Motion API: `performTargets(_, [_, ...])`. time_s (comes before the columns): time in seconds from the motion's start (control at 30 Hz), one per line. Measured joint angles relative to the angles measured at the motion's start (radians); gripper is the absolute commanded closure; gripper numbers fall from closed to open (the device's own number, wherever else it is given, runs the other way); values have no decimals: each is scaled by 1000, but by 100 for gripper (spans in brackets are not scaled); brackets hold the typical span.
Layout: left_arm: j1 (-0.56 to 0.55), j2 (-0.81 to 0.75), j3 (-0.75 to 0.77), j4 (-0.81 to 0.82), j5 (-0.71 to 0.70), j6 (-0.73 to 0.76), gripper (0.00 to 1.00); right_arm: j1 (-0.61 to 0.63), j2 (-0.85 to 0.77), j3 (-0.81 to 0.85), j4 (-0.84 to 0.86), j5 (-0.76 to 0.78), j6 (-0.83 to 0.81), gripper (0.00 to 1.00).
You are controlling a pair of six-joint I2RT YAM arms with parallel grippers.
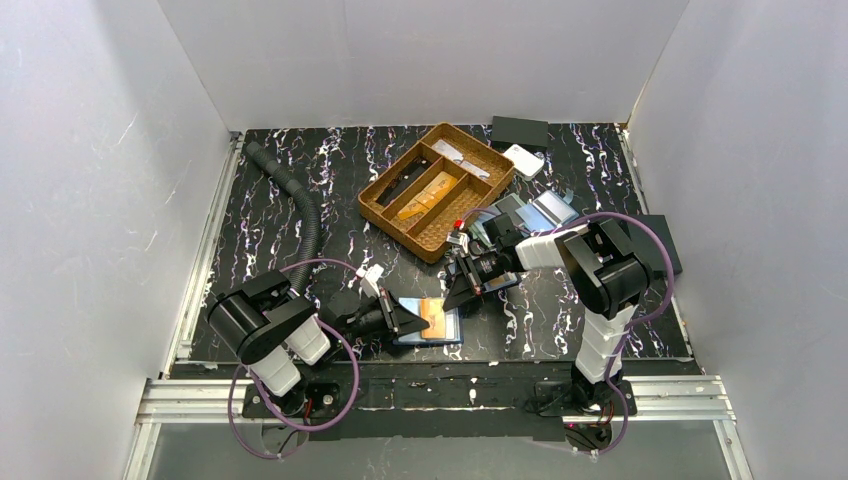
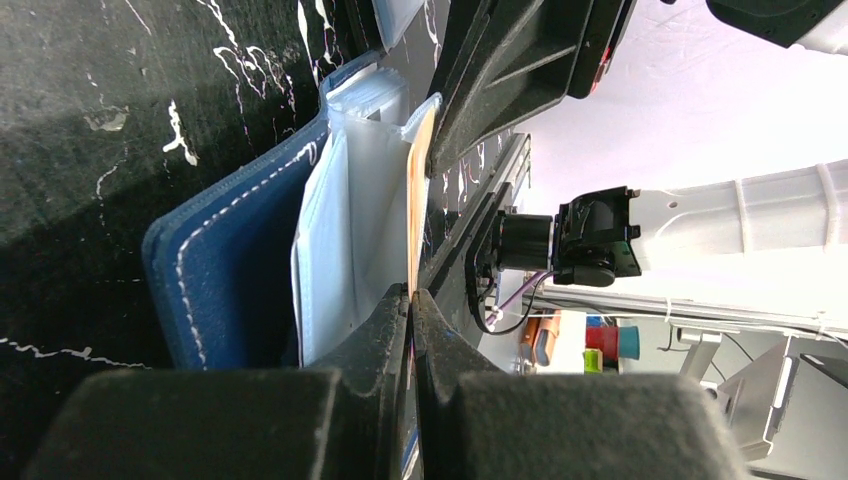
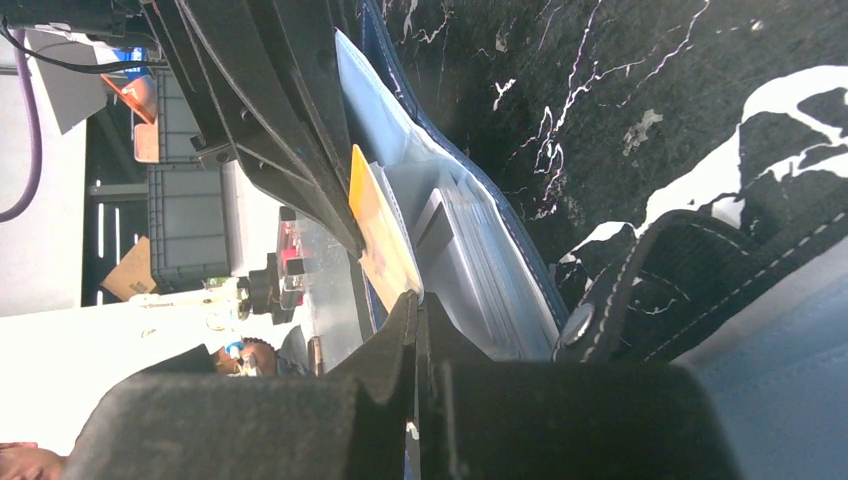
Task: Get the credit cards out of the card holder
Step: Remove the credit card from the card holder.
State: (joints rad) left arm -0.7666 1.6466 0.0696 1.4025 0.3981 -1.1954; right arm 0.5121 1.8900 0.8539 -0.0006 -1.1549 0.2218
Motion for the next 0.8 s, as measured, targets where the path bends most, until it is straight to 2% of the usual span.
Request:
performTargets(0.33, [14, 17, -5, 17, -9, -11, 100, -3, 0, 0, 0, 16, -16, 99])
performTargets(0.6, [29, 34, -5, 32, -3, -18, 94, -8, 3, 0, -14, 26, -21, 99])
performTargets(0.73, [34, 40, -10, 32, 7, -21, 94, -20, 9, 0, -27, 35, -33, 99])
performTargets(0.8, [37, 51, -11, 31, 10, -21, 98, -26, 14, 0, -31, 38, -39, 99])
